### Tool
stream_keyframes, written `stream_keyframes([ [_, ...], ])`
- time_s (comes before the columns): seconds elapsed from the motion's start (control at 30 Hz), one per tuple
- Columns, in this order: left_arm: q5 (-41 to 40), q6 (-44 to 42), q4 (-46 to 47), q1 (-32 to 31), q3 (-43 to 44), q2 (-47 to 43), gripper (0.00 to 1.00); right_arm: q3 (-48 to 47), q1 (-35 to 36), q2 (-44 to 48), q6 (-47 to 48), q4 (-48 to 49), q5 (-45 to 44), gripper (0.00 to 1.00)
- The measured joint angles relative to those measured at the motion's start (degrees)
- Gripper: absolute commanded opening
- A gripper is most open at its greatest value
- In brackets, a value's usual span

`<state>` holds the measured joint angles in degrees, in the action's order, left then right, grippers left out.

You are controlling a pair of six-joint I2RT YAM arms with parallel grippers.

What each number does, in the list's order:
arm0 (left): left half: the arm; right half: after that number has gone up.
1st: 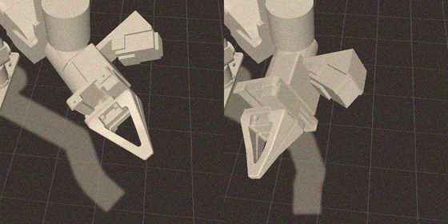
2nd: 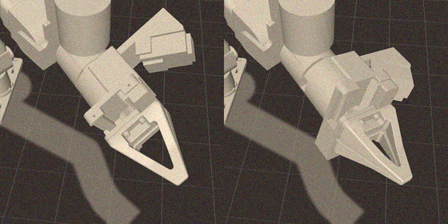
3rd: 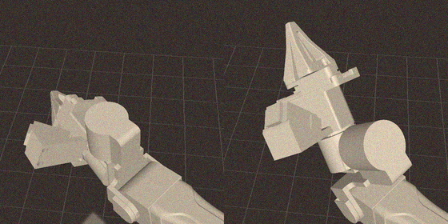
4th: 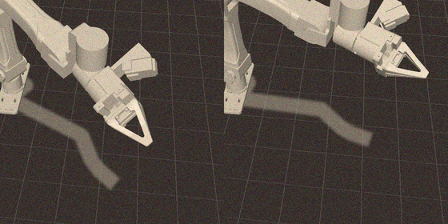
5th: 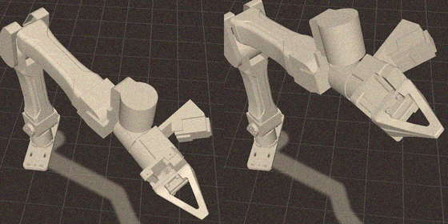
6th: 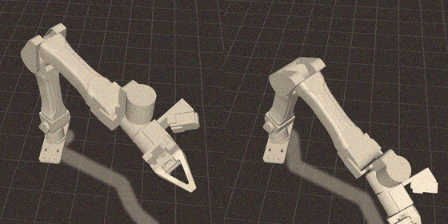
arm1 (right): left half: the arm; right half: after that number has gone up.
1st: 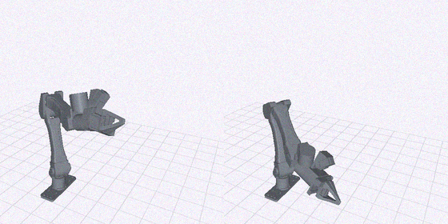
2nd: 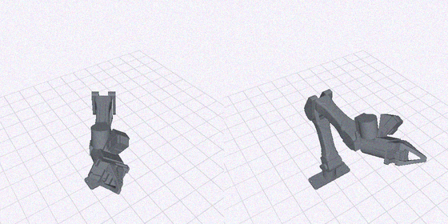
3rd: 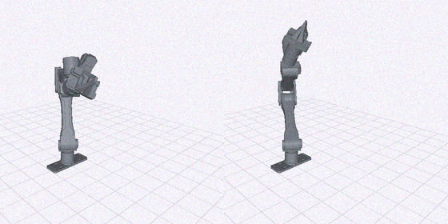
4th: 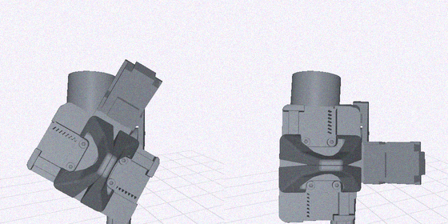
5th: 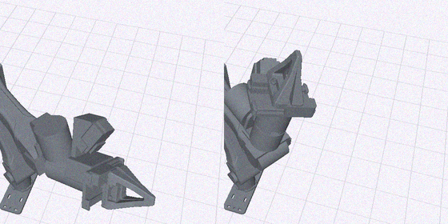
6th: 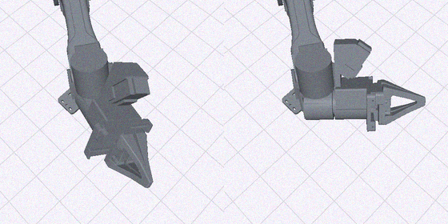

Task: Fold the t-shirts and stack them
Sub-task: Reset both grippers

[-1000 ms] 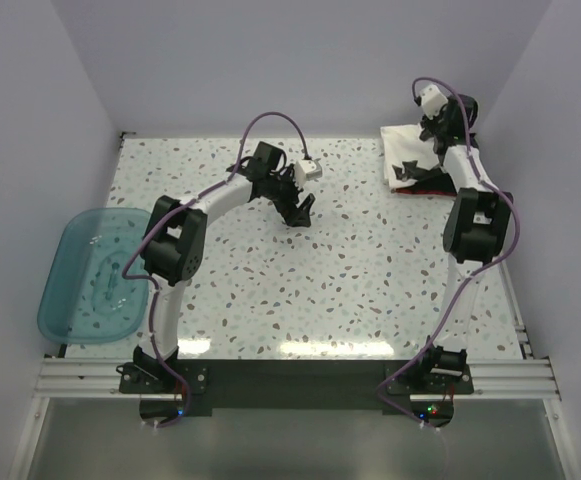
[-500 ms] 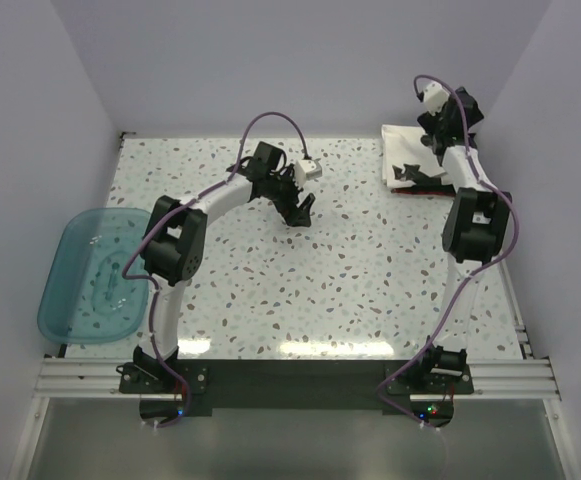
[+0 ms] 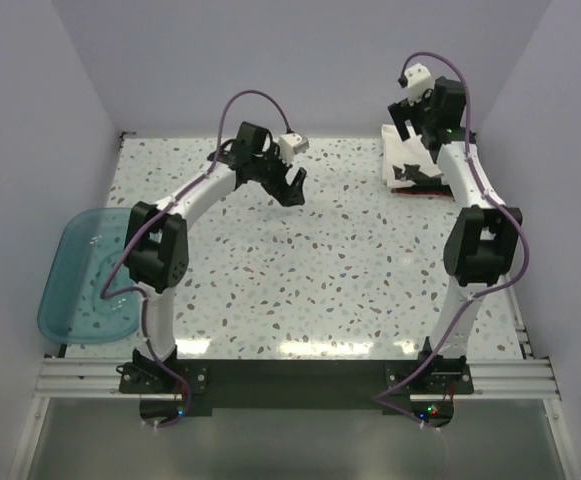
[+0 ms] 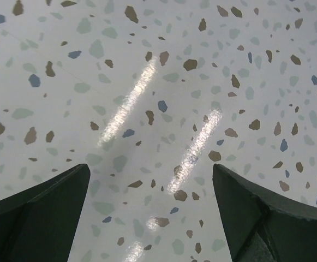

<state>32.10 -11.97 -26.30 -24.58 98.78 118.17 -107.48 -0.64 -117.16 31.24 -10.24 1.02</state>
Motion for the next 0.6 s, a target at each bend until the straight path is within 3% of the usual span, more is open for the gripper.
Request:
stream_keyframes([
  [0.17, -3.3, 3.1, -2.6, 2.8, 2.1, -3.4, 1.00, 4.2, 1.9, 9.8, -6.8, -3.6, 7.8, 0.99],
  [0.37, -6.0, 4.2, -4.5, 7.3, -3.9, -12.5, 1.00, 17.7, 5.0, 24.1, -16.3, -8.3, 14.9, 0.98],
  [0.5, -8.9, 4.5, -5.4, 10.0, -12.6, -19.4, 1.00, 30.5, 6.6, 34.5, -20.4, -12.6, 18.4, 0.99],
  [0.6, -12.2, 4.5, -5.7, 10.8, -24.3, -27.8, 1.00, 39.8, 6.9, 42.8, -22.4, -16.4, 20.1, 0.99],
])
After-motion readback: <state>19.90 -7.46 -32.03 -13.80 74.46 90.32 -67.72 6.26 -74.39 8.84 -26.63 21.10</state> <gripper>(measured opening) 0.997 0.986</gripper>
